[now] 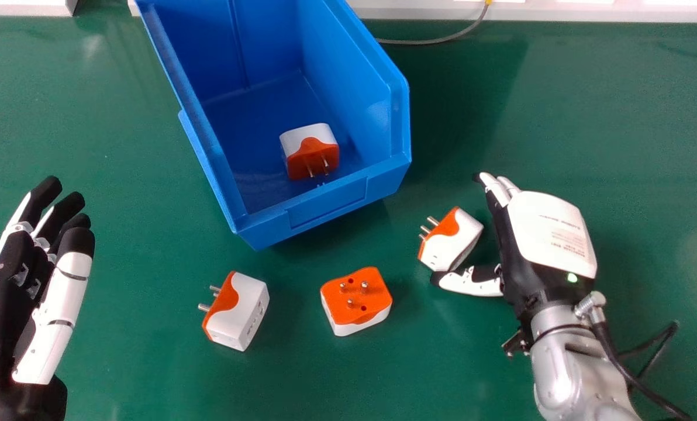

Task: Pick all objects and put in blue box

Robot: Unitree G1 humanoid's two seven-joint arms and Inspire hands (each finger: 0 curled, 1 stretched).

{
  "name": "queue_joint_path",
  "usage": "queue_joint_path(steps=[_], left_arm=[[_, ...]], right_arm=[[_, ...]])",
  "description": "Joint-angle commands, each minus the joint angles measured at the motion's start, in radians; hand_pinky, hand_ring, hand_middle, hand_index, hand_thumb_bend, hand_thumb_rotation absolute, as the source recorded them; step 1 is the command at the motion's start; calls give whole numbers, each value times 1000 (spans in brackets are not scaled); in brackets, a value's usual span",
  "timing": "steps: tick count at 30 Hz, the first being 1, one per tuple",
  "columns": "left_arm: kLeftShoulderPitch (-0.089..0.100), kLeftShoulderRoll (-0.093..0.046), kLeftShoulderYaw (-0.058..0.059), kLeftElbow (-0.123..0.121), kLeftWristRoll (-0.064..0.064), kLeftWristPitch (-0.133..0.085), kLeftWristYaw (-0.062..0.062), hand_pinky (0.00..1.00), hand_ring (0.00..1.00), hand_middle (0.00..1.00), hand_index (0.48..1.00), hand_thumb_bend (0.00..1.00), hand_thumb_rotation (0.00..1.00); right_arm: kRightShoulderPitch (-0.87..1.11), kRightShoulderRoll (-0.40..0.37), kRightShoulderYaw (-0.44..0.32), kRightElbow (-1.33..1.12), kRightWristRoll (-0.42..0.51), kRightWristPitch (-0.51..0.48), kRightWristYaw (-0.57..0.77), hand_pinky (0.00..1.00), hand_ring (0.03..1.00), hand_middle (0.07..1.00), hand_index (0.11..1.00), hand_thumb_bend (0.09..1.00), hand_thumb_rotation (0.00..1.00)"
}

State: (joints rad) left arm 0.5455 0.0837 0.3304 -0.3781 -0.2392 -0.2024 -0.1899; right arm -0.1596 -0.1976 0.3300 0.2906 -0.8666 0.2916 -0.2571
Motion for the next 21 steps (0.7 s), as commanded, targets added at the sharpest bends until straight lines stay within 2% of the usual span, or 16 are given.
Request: queue_joint_path(steps=[1, 3, 5, 9, 13, 17, 19, 21], left_arm=[[9, 6, 12, -21, -13, -7, 0, 909, 891, 897, 907, 463, 598], [12, 6, 13, -25, -6, -2, 6, 911, 892, 897, 907, 465, 600], [17, 5, 13, -34, -4, 10, 11, 914, 893, 895, 906, 467, 607], [24, 8, 11, -41, -1, 16, 11, 924, 897, 893, 905, 471, 618], [23, 10, 12, -34, -13, 9, 5, 937, 905, 895, 907, 470, 629], [26, 6, 12, -40, -8, 12, 11, 944, 907, 896, 911, 459, 628], [27, 5, 11, -40, -13, 14, 10, 942, 906, 896, 909, 462, 627], [28, 4, 10, -42, -11, 17, 12, 941, 904, 895, 909, 462, 625]], right_arm=[[-31, 9, 0, 3, 6, 42, 18, 742, 868, 906, 888, 668, 379], [-40, 20, 1, 7, 10, 67, 20, 755, 875, 913, 895, 675, 398], [-45, 35, 5, 8, 10, 99, 21, 772, 884, 922, 902, 701, 428], [-48, 69, 13, 9, 9, 149, 8, 792, 896, 931, 914, 745, 470], [-58, 103, 27, 17, 2, 206, -3, 804, 907, 943, 928, 783, 500], [-65, 109, 47, 22, -1, 231, 3, 799, 907, 946, 929, 794, 523], [-67, 113, 51, 22, 4, 236, 5, 798, 906, 947, 930, 793, 531], [-69, 115, 57, 16, 6, 246, 22, 799, 908, 947, 930, 794, 533]])
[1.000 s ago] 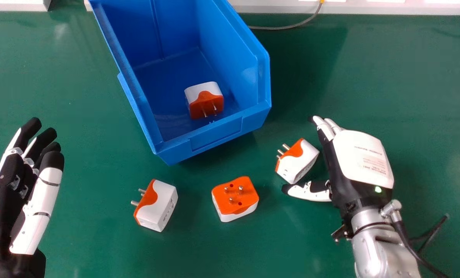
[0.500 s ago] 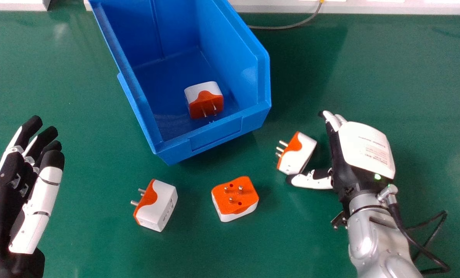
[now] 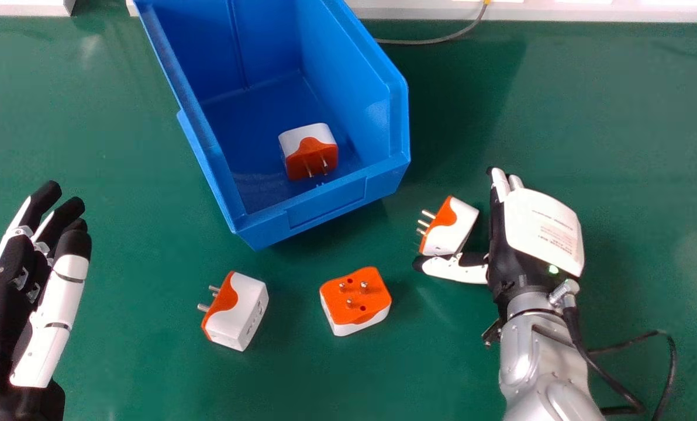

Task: Pick all objects and put in blue box

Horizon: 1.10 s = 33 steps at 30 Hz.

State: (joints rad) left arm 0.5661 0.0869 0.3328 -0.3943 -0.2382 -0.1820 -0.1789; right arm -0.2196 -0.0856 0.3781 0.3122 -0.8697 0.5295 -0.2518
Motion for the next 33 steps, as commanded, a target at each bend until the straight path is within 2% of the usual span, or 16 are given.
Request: queue_joint_path(steps=[1, 4, 8, 12, 16, 21, 26, 29, 31, 33], left_arm=[[9, 1, 7, -27, -7, -3, 3, 938, 903, 895, 908, 461, 624], [7, 2, 4, -25, -1, -13, 2, 933, 901, 893, 907, 460, 624], [7, 0, 4, -25, 0, -15, 4, 926, 899, 894, 907, 460, 624], [14, -2, 3, -40, -8, 4, 8, 922, 897, 892, 907, 466, 624], [20, -1, 3, -52, 0, 11, 14, 918, 895, 889, 904, 470, 621], [19, -1, 3, -51, -5, 10, 13, 916, 892, 887, 902, 478, 615], [18, 1, 6, -52, -12, 18, 12, 914, 891, 886, 901, 481, 609], [17, 1, 7, -45, -12, 5, 6, 916, 890, 885, 899, 483, 603], [20, 0, 6, -52, -15, 8, 5, 911, 889, 885, 900, 476, 603], [26, -2, 4, -68, -11, 20, 13, 905, 887, 885, 901, 471, 601]], right_arm=[[-10, 2, 14, -8, 8, 12, 22, 802, 909, 949, 931, 792, 533], [-13, -1, 28, -5, 5, 14, 23, 804, 910, 949, 932, 791, 538], [-15, 0, 39, -3, 10, 15, 32, 799, 906, 946, 928, 792, 536], [-23, -4, 51, 15, 6, 15, 32, 799, 903, 939, 918, 789, 527], [-31, -8, 53, 23, 16, 16, 45, 794, 896, 932, 907, 785, 509], [-38, -23, 57, 29, 24, 4, 61, 768, 869, 904, 879, 766, 432], [-42, -30, 42, 39, 51, -31, 47, 742, 837, 871, 848, 751, 367], [-47, -38, 42, 45, 59, -49, 45, 713, 802, 835, 808, 730, 291], [-49, -46, 44, 49, 63, -69, 41, 698, 787, 820, 792, 724, 263], [-52, -52, 42, 62, 70, -94, 30, 680, 769, 802, 776, 720, 228]])
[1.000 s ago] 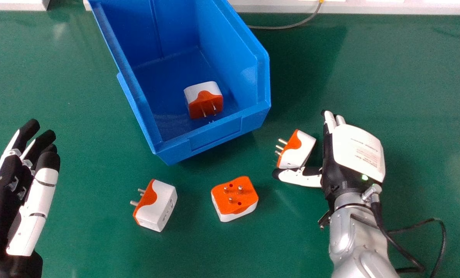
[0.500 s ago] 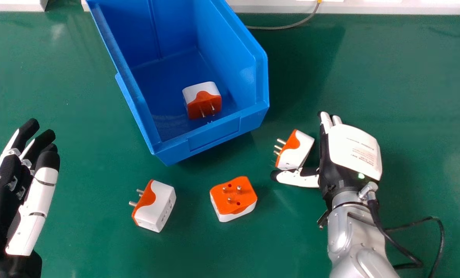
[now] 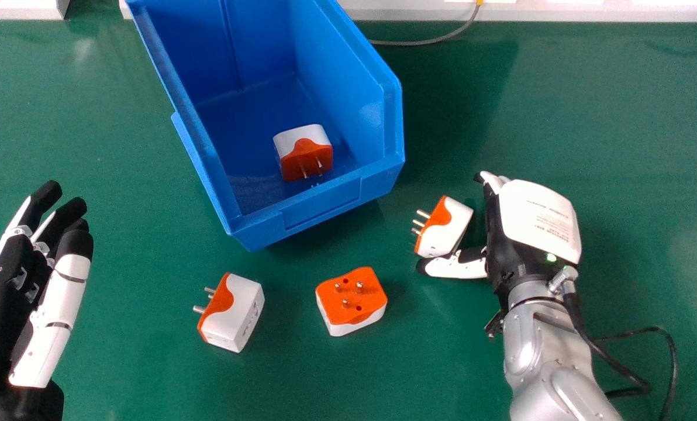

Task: Pick all objects and put in blue box

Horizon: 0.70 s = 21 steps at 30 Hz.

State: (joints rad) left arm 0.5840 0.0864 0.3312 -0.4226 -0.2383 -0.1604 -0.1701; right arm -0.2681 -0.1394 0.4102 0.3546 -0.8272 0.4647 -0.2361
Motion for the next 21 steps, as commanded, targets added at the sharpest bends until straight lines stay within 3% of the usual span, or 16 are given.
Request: queue_joint_path(steps=[1, 6, 7, 8, 9, 13, 17, 21], left_arm=[[11, -3, 5, -45, -8, -1, 6, 901, 885, 883, 899, 476, 599], [17, -1, 6, -47, -7, -4, 3, 894, 881, 881, 896, 484, 600], [19, -2, 5, -51, -5, -1, 5, 895, 883, 882, 897, 487, 602], [21, -3, 4, -57, -5, 3, 6, 895, 883, 882, 897, 487, 602], [21, -2, 3, -59, -7, 6, 6, 895, 883, 881, 897, 491, 601], [17, -1, 3, -50, -17, -8, -6, 898, 885, 883, 897, 492, 596], [14, -2, 5, -51, -22, -4, -7, 897, 885, 883, 898, 490, 593], [14, 5, 6, -55, -15, -1, -5, 894, 883, 883, 896, 492, 585]], right_arm=[[-7, 1, 8, 27, 28, -38, 9, 662, 752, 787, 763, 724, 203], [-13, 2, -2, 71, 48, -85, -55, 596, 686, 730, 736, 735, 144], [-14, 0, -1, 76, 48, -90, -59, 514, 598, 678, 719, 701, 115], [-14, -3, 1, 79, 47, -95, -62, 514, 598, 678, 719, 701, 115], [-14, -8, 5, 81, 44, -103, -63, 441, 517, 636, 702, 674, 92], [-17, -30, 13, 102, 45, -161, -80, 340, 408, 576, 667, 632, 59], [-15, -31, -5, 115, 77, -214, -91, 311, 403, 566, 647, 609, 47], [-14, -32, -18, 120, 102, -233, -86, 302, 418, 568, 601, 564, 30]])
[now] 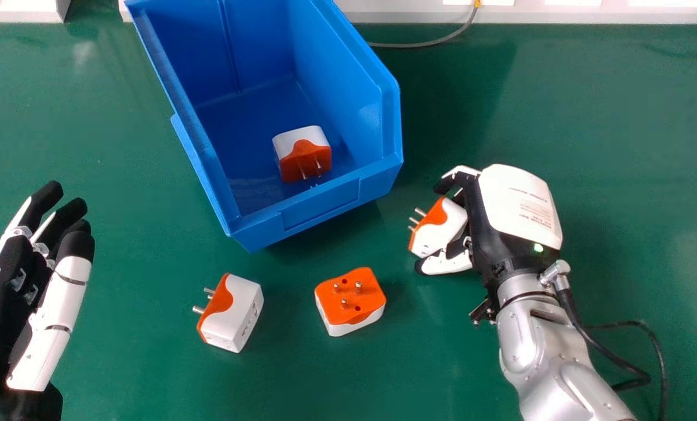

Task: Pick all objects and put in blue box

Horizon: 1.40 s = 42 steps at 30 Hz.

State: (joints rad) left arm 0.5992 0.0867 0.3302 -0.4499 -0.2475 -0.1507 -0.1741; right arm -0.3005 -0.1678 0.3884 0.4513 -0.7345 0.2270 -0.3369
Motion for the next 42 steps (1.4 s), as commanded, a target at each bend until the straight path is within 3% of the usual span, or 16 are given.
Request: queue_joint_path(steps=[1, 7, 14, 21, 24, 30, 35, 38, 42], left_arm=[[-2, 6, 8, -28, -8, -10, -2, 894, 883, 883, 896, 492, 585], [-13, 8, 8, -26, -23, -2, -5, 884, 878, 880, 893, 496, 577], [-11, 9, 9, -45, -24, 17, 0, 866, 868, 874, 886, 500, 559], [-15, 13, 10, -33, -38, 9, -14, 857, 862, 871, 881, 503, 550], [-14, 11, 9, -37, -33, 9, -12, 853, 861, 872, 881, 503, 542], [-9, 3, 7, -46, -41, 18, -10, 849, 859, 872, 879, 505, 536], [0, -2, 2, -66, -34, 39, 4, 849, 859, 869, 874, 511, 531], [4, -1, 1, -77, -20, 52, 16, 850, 859, 867, 871, 511, 527], [6, 2, 4, -83, -19, 58, 19, 849, 858, 866, 869, 512, 528]], right_arm=[[18, -6, 5, 23, 10, 5, 20, 302, 418, 568, 601, 564, 30], [12, -14, 6, 14, 18, 19, 46, 304, 428, 564, 571, 537, 19], [6, -21, 14, 5, 7, 27, 50, 306, 431, 551, 552, 514, 9], [12, -44, 16, -25, 8, 6, 64, 303, 427, 541, 547, 505, 6], [19, -50, 9, -45, 15, 8, 76, 300, 424, 532, 546, 499, 3], [50, -66, -2, -128, 16, 29, 108, 299, 423, 529, 546, 495, 2], [88, -71, -17, -196, 16, 39, 118, 303, 429, 535, 537, 493, 1], [113, -79, -22, -232, 11, 23, 106, 308, 434, 543, 529, 492, 0], [146, -80, -26, -293, 3, 40, 113, 309, 435, 545, 527, 492, 0]])
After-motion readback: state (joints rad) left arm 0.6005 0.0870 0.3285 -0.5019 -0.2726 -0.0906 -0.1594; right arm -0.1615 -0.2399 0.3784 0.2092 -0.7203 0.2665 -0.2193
